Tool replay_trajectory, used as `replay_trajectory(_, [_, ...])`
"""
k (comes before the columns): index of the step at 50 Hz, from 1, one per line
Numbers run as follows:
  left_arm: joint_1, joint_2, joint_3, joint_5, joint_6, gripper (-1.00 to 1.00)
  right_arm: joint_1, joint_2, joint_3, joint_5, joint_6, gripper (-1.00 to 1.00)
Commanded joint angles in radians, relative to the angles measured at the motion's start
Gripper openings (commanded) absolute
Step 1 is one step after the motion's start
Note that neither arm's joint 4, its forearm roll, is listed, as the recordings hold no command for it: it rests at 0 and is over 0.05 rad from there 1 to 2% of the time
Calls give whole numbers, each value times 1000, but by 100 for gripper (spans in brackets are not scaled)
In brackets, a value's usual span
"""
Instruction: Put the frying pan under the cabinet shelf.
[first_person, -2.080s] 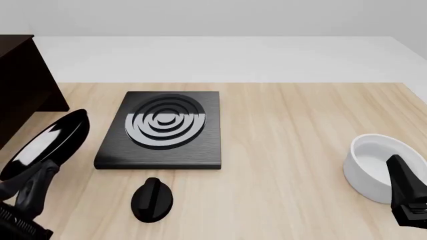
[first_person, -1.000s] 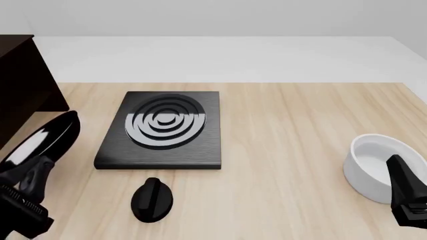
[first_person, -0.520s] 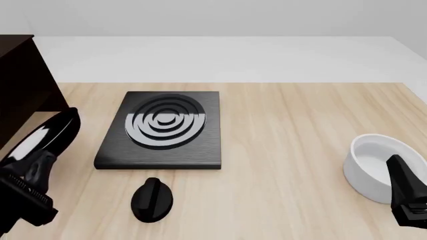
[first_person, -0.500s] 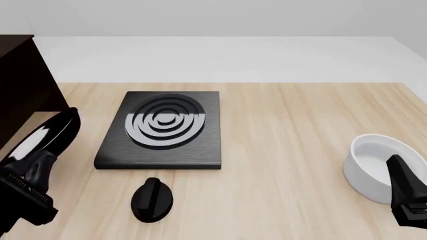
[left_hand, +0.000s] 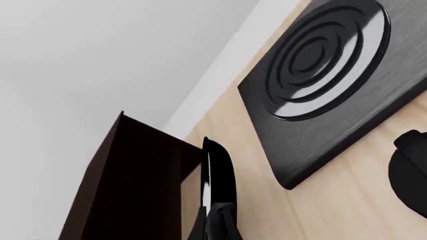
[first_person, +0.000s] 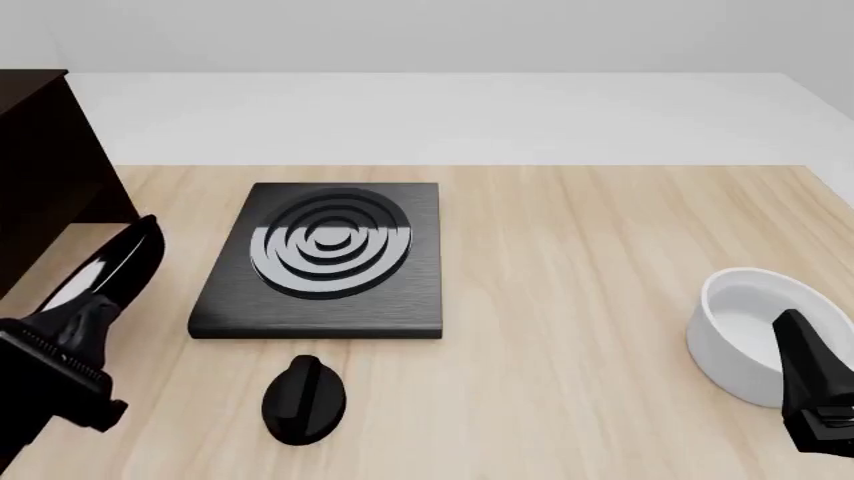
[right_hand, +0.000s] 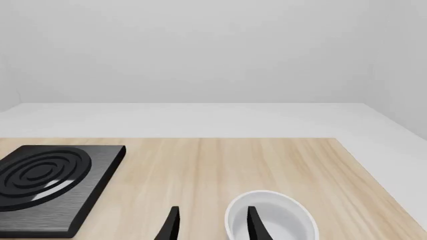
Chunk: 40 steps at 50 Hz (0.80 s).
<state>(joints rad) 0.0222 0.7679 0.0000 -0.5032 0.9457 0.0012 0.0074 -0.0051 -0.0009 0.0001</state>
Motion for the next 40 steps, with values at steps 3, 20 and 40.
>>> replay_trajectory(3, [11,46,0,-65,-18,-100,0,0,0,0,0,100])
replay_trajectory(20, [30,133,0,-135,-3,-100,0,0,0,0,0,100])
replay_trajectory(40, [62,282,0,-267,8,-100,0,0,0,0,0,100])
